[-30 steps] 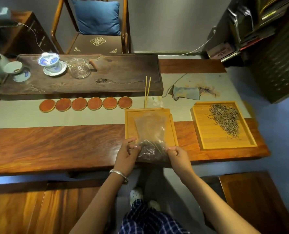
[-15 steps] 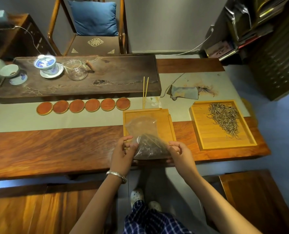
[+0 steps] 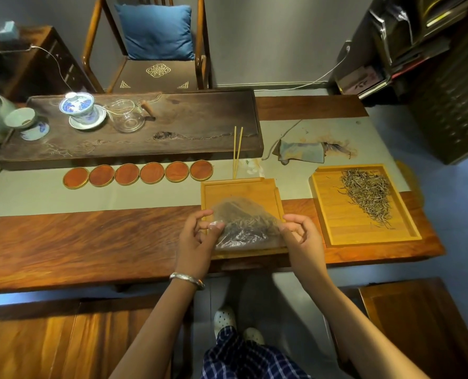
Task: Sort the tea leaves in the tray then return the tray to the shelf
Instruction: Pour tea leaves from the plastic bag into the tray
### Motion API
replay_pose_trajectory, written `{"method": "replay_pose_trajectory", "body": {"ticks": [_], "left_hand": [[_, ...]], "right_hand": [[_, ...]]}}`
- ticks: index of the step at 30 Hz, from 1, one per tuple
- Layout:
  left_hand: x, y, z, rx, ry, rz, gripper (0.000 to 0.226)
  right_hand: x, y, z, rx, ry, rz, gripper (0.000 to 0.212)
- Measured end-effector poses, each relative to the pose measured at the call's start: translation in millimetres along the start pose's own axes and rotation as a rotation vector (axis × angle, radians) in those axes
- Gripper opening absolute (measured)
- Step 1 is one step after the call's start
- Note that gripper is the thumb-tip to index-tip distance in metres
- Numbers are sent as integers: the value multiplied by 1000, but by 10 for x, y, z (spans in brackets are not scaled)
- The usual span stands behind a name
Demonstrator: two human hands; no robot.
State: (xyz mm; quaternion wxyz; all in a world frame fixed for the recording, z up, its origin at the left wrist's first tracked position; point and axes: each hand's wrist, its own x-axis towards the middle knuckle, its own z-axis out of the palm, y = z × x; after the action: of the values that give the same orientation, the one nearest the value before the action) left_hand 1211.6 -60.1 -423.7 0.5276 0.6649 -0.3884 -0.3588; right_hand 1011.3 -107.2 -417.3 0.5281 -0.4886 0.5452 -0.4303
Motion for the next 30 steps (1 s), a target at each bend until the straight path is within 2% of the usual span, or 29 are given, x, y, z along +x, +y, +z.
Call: {"method": "replay_pose_trajectory", "body": {"ticks": [4, 7, 12, 17, 22, 26, 30], "left_hand": [[24, 51, -3, -4, 1, 6, 29], [42, 87, -12, -23, -80, -54, 29], [48, 86, -50, -74, -127, -75, 42], [33, 98, -39, -128, -72, -82, 46], [60, 167, -10, -166, -20, -77, 46], [77, 257, -7, -106, 25, -16, 42], [104, 345, -20, -58, 63, 34, 39]], "right_hand": [[23, -70, 10, -34, 26, -69, 14], [38, -108, 9, -51, 27, -62, 11], [63, -116, -29, -54, -3, 2, 19], [70, -164, -50, -2, 24, 5, 33], [69, -289, -22, -65, 49, -151, 32], [126, -348, -11, -132, 59, -183, 33], [154, -382, -1, -98, 27, -225, 30]]}}
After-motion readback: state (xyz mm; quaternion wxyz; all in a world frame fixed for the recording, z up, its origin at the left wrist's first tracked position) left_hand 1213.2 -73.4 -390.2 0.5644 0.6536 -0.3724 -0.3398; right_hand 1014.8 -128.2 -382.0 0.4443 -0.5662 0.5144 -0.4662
